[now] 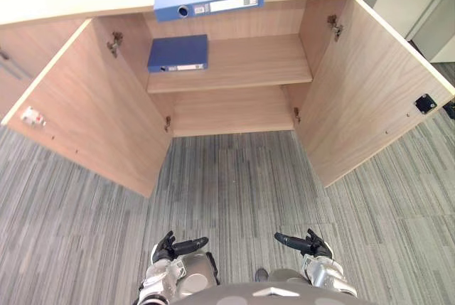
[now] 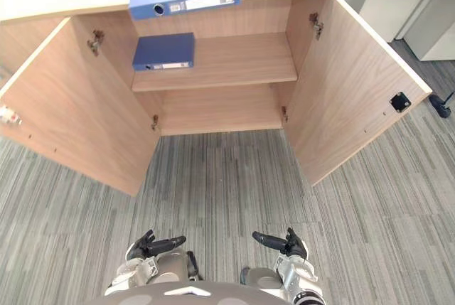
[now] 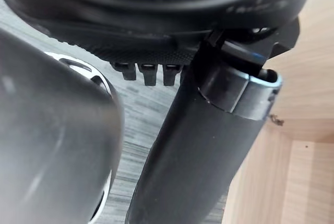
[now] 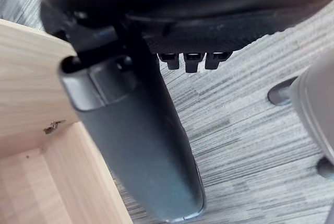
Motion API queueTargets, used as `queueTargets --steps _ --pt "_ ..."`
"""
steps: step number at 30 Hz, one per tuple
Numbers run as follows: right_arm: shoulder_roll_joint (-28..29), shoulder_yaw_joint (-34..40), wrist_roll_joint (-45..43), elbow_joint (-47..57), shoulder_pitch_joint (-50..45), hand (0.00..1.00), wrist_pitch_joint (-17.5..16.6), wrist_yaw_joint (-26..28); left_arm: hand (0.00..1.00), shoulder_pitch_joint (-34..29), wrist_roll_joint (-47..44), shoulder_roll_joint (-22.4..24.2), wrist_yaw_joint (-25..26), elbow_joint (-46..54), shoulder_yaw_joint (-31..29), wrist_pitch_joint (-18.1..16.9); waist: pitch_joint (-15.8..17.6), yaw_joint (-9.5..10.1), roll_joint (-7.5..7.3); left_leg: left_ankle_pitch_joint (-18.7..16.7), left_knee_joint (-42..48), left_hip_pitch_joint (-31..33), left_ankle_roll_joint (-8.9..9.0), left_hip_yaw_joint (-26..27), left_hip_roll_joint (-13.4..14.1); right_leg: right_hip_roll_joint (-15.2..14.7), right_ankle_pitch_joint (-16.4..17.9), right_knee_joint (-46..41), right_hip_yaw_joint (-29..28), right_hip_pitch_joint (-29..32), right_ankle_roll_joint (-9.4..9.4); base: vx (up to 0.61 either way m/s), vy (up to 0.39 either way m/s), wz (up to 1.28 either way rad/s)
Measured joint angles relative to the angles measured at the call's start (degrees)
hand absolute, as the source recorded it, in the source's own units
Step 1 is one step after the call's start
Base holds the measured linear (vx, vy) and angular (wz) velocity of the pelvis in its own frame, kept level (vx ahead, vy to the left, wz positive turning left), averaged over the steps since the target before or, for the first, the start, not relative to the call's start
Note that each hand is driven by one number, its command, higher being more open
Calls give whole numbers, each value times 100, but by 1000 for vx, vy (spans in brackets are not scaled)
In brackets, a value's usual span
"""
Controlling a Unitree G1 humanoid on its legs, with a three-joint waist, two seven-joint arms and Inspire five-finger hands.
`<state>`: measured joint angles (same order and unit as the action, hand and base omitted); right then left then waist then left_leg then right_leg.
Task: Walk over to the cabinet, pick up the folder, carry it to the office cabinet, place the folder inside the office cabinet, then close the office cabinet door
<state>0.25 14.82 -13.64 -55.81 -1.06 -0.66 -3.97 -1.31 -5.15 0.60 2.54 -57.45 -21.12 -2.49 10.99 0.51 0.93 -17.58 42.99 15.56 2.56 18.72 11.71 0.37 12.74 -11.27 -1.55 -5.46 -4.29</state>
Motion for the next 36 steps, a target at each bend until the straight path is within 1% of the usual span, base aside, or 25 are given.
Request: queueTargets --steps 2,3,4,6,8,10,12,14,16,18,19,20,21,22,23,24,25,27,28,29,32,33,34,35,36 --pt "11 34 0 17 -77 100 -1 -15 100 20 2 -8 -4 5 8 -8 -13 51 -32 156 -998 149 -9 74 -158 -165 121 143 -32 -270 140 362 166 -37" --pt "-3 35 1 56 -155 100 1 -19 100 21 1 15 13 3 9 -20 -62 83 -5 519 -1649 204 -34 77 -238 -226 265 238 -66 -383 293 365 184 -45" --pt "20 36 4 37 -202 100 1 -28 100 -26 3 -16 11 -4 -10 -17 -154 115 -65 952 -1600 259 -345 83 -320 -348 487 255 -145 -453 429 488 246 -37" --pt "129 82 4 42 -314 100 15 -33 100 -51 7 -92 19 -11 -9 -12 -348 79 -224 680 -1578 219 -407 202 -513 -606 524 37 -199 -380 493 500 271 -15" --pt "183 206 7 39 -356 100 24 -40 100 -57 7 -133 30 -12 -11 -1 -407 156 -337 571 -1578 -21 -501 387 -620 -748 508 -701 -307 -153 520 467 271 -22" --pt "192 185 12 78 -342 100 30 -12 100 -116 6 -135 43 -25 9 12 -418 166 -362 299 -1889 -687 -533 456 -762 -799 154 -2703 -357 515 989 468 287 -32" --pt "211 167 12 177 -308 100 10 42 100 -120 1 -124 62 -31 56 17 -428 130 -350 198 -2114 -1111 -523 454 -817 -799 327 -4075 -293 1215 925 392 195 -9" --pt "233 149 14 277 -266 100 -4 73 100 -74 -10 -87 76 -31 120 16 -431 84 -305 139 -2442 -1533 -473 446 -815 -759 474 -4451 -46 1823 801 413 65 4" --pt "240 150 13 315 -214 100 -49 91 100 -50 -67 -59 75 -85 149 16 -424 49 -285 131 -2821 -1995 -407 432 -774 -624 630 -4162 180 2275 660 476 -48 11" --pt "223 144 13 333 -184 100 -85 92 100 -31 -110 -8 82 -180 185 15 -436 -45 -222 154 -3161 -2456 -366 407 -643 -409 615 -2999 502 2609 623 513 -128 21" --pt "221 141 13 327 -178 100 -83 92 100 -24 -110 -8 78 -199 220 13 -445 -70 -231 179 -3248 -2539 -304 382 -652 -353 467 -2536 498 2639 623 506 -149 53" --pt "169 153 10 248 -203 100 -65 92 100 12 -108 -7 66 -320 268 13 -487 -141 -241 193 -3431 -2725 -99 142 -712 -270 -383 -1873 469 2605 352 433 -133 40" --pt "59 151 15 164 -170 100 -56 89 100 52 -106 76 67 -366 263 19 -522 -104 -119 225 -3470 -2757 -44 90 -595 -196 -375 -1884 534 2574 318 646 -193 37" --pt "-59 160 16 88 -145 100 -57 79 100 75 -104 217 66 -355 236 12 -551 -61 34 380 -3403 -2735 118 42 -495 -135 -277 -1852 580 2533 194 542 -191 3" --pt "-82 179 16 70 -146 100 -56 76 100 87 -102 271 66 -351 232 7 -531 -64 77 462 -3310 -2733 124 27 -468 -131 -223 -1845 597 2474 153 514 -190 18" --pt "-125 194 16 1 -137 100 -32 74 100 118 -97 327 66 -358 241 11 -477 -101 145 598 -2827 -2633 153 -93 -355 -122 -147 -1695 658 2175 74 473 -209 34" --pt "-139 179 15 -24 -184 100 -4 59 100 154 -93 323 33 -348 235 14 -395 -132 86 664 -1758 -2347 188 -337 -179 -121 -114 -1384 687 1696 54 417 -187 39" --pt "-117 92 10 -32 -245 100 -3 43 100 172 -95 325 9 -182 205 -14 -351 -101 27 502 -112 -1734 307 -367 92 -122 -105 -988 730 1102 39 406 -175 19" --pt "-119 -30 10 -53 -224 100 -10 26 100 175 -95 328 2 -128 189 -21 -345 -89 -15 415 359 -1398 251 -253 235 -121 -91 -816 736 876 16 255 -89 -6" --pt "-110 -33 9 -71 -197 100 -10 27 100 185 -95 329 3 -121 186 -23 -344 -83 -17 385 381 -1276 203 -142 298 -121 -89 -738 730 783 13 207 -37 -18" --pt "-87 -12 5 -72 -189 100 -5 14 100 225 -92 329 4 -124 187 1 -359 -72 5 383 -538 -939 138 165 379 -183 -45 -503 713 449 90 167 46 -22" --pt "-93 10 4 -68 -215 100 -3 3 100 228 -90 329 -7 -130 199 8 -363 -79 9 514 -1187 -921 57 174 298 -228 16 -507 710 378 193 143 122 -9" --pt "-114 44 4 -57 -240 100 4 -8 100 248 -88 354 -11 -150 216 11 -400 -89 67 1109 -1930 -912 3 159 202 -215 86 -517 715 329 306 141 135 -4" --pt "-129 67 4 -44 -251 100 6 -8 100 239 -88 369 -14 -163 208 14 -445 -93 133 1217 -2131 -888 -13 162 182 -193 128 -529 697 323 365 176 163 12" --pt "-82 138 4 -42 -318 100 11 -13 100 189 -89 377 21 -189 163 12 -541 -104 65 1153 -2516 -1083 2 116 18 -266 163 -527 675 332 420 234 213 23"
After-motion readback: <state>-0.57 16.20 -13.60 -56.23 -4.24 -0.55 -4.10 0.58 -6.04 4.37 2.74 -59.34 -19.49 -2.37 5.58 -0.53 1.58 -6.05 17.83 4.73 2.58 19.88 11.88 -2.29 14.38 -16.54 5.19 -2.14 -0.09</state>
